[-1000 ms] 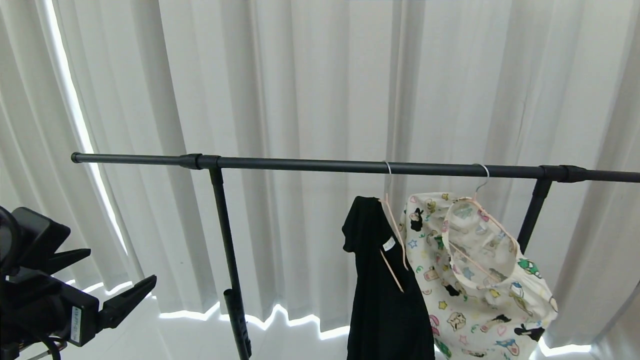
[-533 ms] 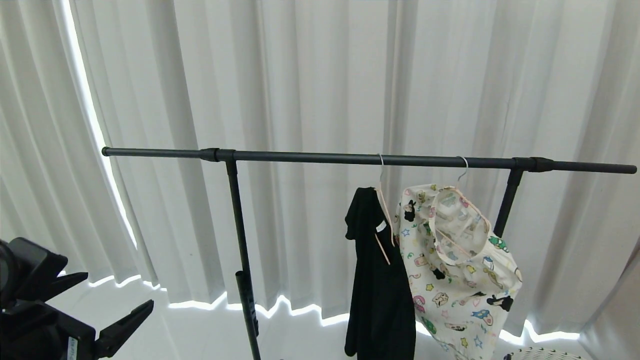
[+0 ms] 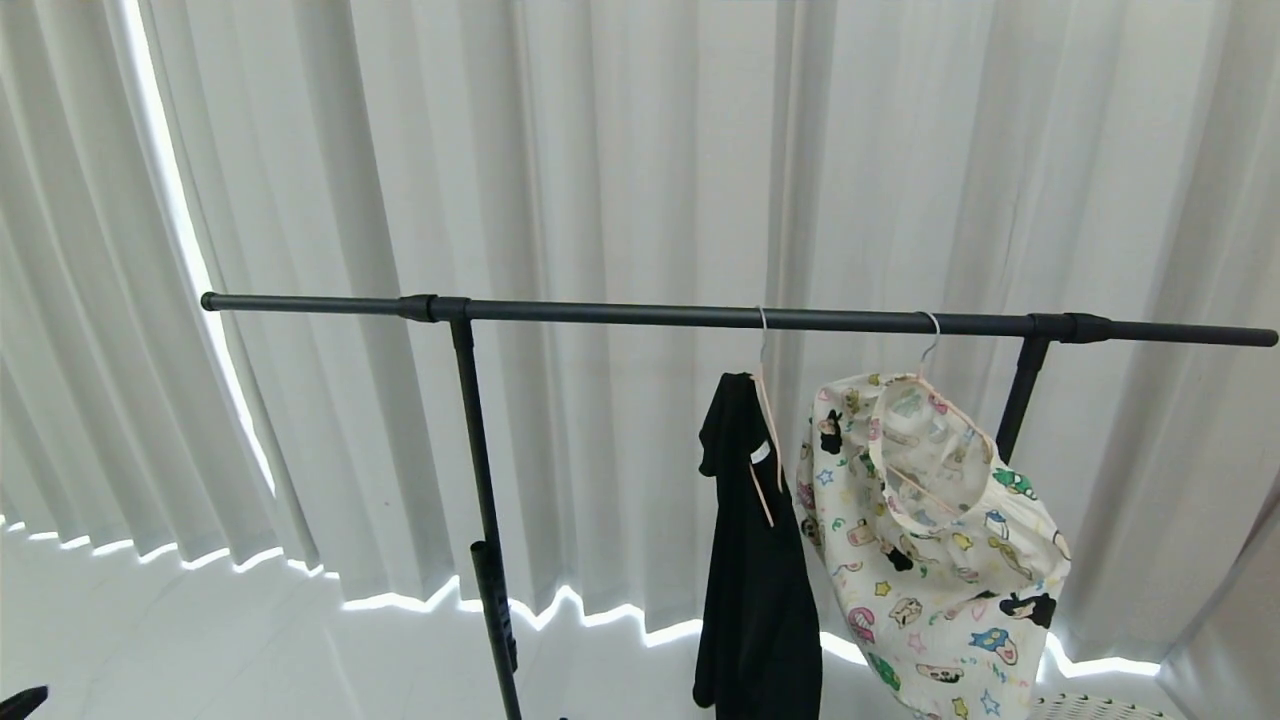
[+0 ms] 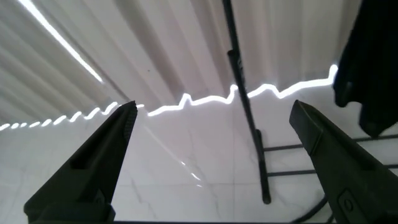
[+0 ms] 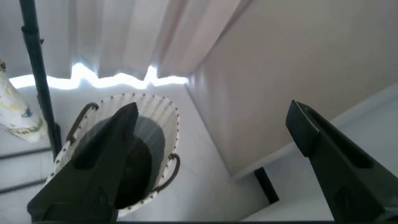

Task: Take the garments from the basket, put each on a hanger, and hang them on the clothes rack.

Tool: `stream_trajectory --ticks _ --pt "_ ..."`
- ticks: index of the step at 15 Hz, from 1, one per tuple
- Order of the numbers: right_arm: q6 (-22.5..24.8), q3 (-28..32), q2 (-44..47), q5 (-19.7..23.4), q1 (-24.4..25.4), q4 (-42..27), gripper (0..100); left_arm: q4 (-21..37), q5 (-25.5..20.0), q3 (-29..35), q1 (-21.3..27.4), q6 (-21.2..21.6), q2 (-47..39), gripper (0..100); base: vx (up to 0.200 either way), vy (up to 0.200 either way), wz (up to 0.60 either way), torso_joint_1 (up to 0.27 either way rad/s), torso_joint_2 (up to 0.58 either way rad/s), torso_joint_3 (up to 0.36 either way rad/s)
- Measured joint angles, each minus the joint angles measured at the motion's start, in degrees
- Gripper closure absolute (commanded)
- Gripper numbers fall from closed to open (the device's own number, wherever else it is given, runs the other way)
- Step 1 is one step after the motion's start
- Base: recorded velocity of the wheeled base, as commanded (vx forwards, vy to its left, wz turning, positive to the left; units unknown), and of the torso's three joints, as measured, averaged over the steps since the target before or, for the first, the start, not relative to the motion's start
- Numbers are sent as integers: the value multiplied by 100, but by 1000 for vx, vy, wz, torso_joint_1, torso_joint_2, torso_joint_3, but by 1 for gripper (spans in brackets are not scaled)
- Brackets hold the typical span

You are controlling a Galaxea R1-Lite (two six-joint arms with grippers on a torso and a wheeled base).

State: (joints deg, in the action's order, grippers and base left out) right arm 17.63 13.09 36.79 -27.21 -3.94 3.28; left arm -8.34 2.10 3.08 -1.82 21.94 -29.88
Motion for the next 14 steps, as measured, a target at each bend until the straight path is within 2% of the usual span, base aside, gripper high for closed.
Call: stream_trajectory --ticks 3,6,7,9,10,12,13,14 --pt "196 -500 -1257 28 4 -39 0 561 800 -140 2 -7 1442 0 0 0 0 0 0 0" --pt "245 -981 -2575 -34 22 101 0 711 1096 -183 108 -363 2461 0 0 0 0 0 0 0" --pt "51 -1123 -2789 -141 24 235 0 712 1139 -193 130 -596 2633 0 0 0 0 0 0 0" --pt "-463 -1263 -3023 -249 30 273 0 719 1224 -224 155 -796 2821 0 0 0 0 0 0 0" --pt "-729 -1276 -3087 -260 33 246 0 714 1136 -232 157 -856 2883 0 0 0 0 0 0 0" --pt "-1180 -1296 -3159 -199 33 244 0 703 236 -262 161 -1369 2948 0 0 0 0 0 0 0" --pt "-1329 -1300 -3183 105 35 244 0 739 -343 -276 163 -1637 2966 0 0 0 0 0 0 0" --pt "-1443 -1304 -3194 463 35 240 0 874 -557 -288 166 -1815 2972 0 0 0 0 0 0 0"
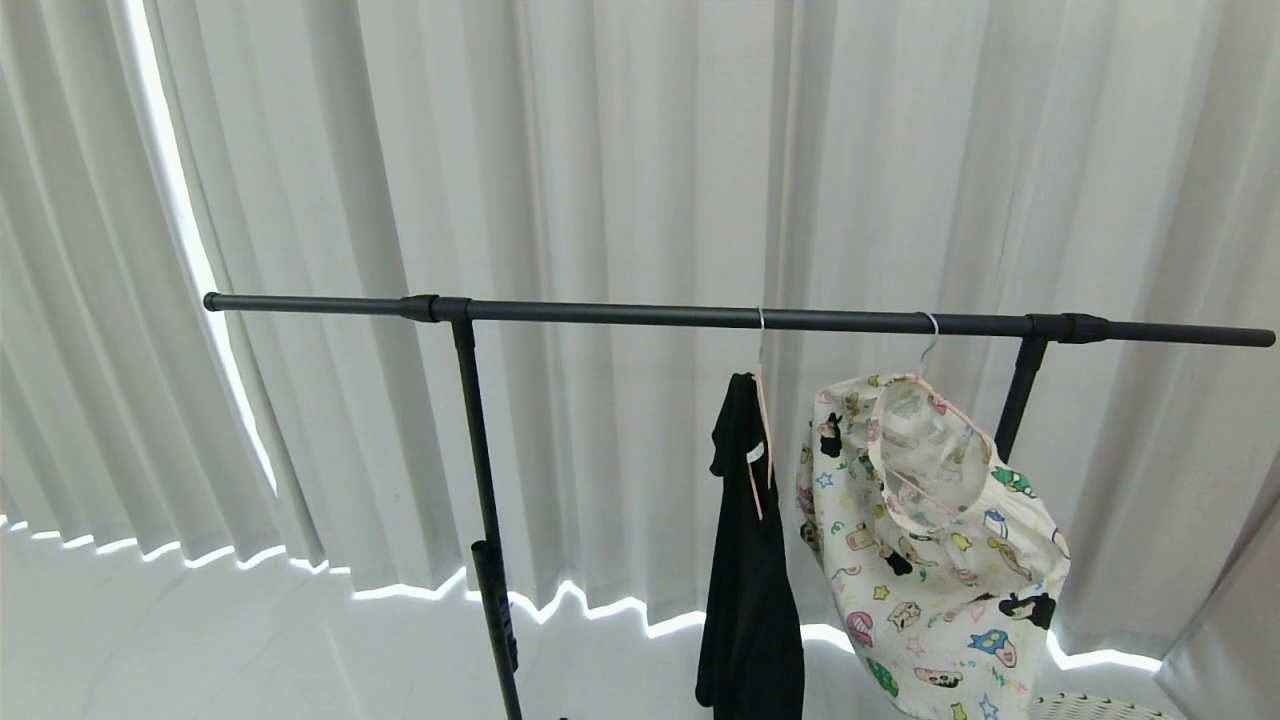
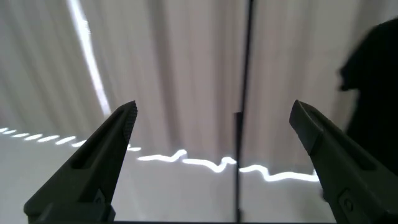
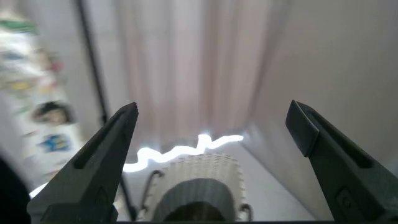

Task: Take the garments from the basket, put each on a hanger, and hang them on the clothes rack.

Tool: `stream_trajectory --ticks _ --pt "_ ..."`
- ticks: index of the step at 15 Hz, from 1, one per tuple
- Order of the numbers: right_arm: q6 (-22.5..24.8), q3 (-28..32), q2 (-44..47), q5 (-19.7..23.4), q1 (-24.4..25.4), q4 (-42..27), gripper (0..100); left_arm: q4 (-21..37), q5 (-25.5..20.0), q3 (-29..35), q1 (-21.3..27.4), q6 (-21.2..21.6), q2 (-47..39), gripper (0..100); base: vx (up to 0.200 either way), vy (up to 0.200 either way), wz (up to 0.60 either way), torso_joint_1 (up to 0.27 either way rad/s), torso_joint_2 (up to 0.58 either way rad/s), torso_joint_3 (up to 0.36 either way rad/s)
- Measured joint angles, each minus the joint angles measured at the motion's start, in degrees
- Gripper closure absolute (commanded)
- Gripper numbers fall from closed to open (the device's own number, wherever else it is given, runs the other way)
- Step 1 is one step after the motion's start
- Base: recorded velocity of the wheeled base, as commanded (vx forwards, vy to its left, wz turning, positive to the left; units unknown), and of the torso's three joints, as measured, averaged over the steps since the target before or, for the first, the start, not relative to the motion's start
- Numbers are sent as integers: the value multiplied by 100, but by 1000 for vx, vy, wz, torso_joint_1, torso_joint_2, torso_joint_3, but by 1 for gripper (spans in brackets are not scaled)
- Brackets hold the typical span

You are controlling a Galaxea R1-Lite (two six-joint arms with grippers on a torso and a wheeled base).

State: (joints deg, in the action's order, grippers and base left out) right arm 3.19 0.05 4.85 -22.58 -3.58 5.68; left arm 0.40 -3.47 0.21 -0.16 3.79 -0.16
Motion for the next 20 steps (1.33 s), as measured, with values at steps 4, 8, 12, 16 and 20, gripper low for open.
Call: stream_trajectory --ticks 4,8,12,16,20 --pt "-62 -5 -23 1534 1 -257 0 61 -11 -10 6 -98 5 0 0 0 0 0 0 0" --pt "-208 -5 -224 1826 361 -304 0 63 -11 -11 9 -98 5 0 0 0 0 0 0 0" --pt "-467 -5 -404 1796 385 -369 0 63 -13 -11 9 -100 5 0 0 0 0 0 0 0" --pt "-617 -5 -445 1798 389 -421 0 63 -11 -11 9 -100 5 0 0 0 0 0 0 0" --pt "-639 -5 -472 1791 372 -424 0 63 -13 -11 11 -98 5 0 0 0 0 0 0 0"
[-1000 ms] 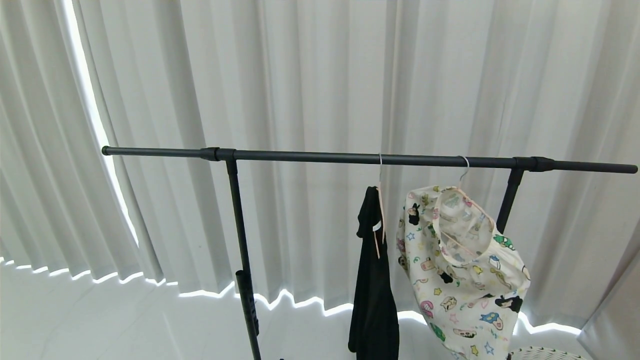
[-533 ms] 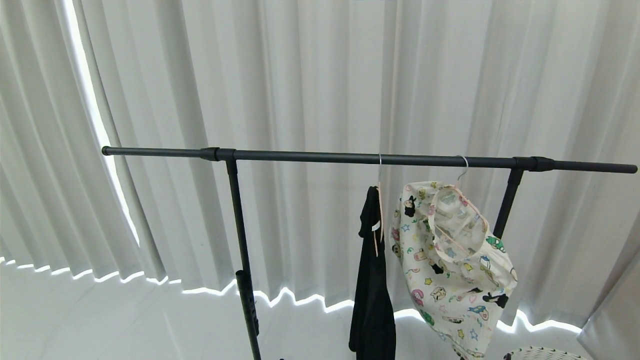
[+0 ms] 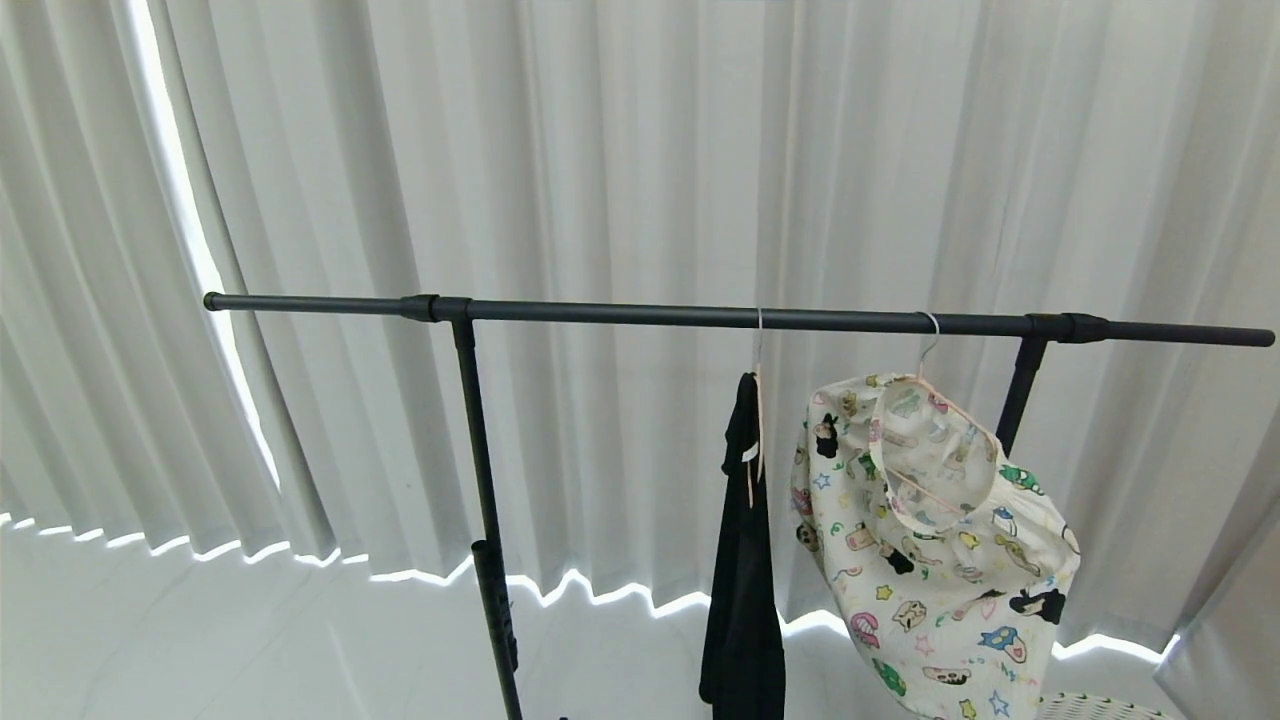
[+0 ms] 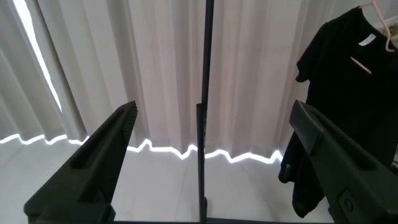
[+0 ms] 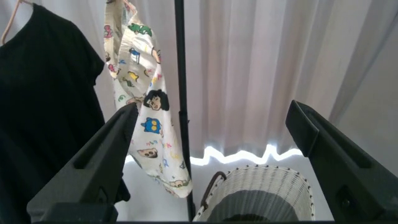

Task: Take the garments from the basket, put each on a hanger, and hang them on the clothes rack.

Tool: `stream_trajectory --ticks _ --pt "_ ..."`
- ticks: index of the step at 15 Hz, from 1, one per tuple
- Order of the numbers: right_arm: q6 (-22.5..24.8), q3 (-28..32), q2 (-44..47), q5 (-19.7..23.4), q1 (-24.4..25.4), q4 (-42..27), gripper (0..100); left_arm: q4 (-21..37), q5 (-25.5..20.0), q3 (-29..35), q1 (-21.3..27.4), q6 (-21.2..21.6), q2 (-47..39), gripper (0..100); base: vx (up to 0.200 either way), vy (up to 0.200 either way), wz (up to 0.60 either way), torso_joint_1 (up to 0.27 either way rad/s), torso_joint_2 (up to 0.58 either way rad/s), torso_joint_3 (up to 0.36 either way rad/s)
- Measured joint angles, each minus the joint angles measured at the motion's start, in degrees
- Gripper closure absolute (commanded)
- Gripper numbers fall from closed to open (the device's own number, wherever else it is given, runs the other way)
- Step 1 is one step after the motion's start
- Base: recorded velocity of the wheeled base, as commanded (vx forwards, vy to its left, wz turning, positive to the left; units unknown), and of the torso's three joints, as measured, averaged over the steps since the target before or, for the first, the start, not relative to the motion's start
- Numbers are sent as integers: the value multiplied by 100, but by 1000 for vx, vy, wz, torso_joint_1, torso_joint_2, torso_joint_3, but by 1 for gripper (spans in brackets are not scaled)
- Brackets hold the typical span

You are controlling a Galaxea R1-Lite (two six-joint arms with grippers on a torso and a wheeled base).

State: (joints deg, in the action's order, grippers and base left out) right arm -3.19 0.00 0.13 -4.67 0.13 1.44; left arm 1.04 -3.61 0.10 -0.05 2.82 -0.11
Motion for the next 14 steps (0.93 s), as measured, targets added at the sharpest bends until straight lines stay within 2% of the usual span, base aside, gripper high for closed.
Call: stream_trajectory --ticks 14 --pt "-13 0 -6 -6 -4 -5 0 2 2 0 -5 0 0 0 0 0 0 0 0 0"
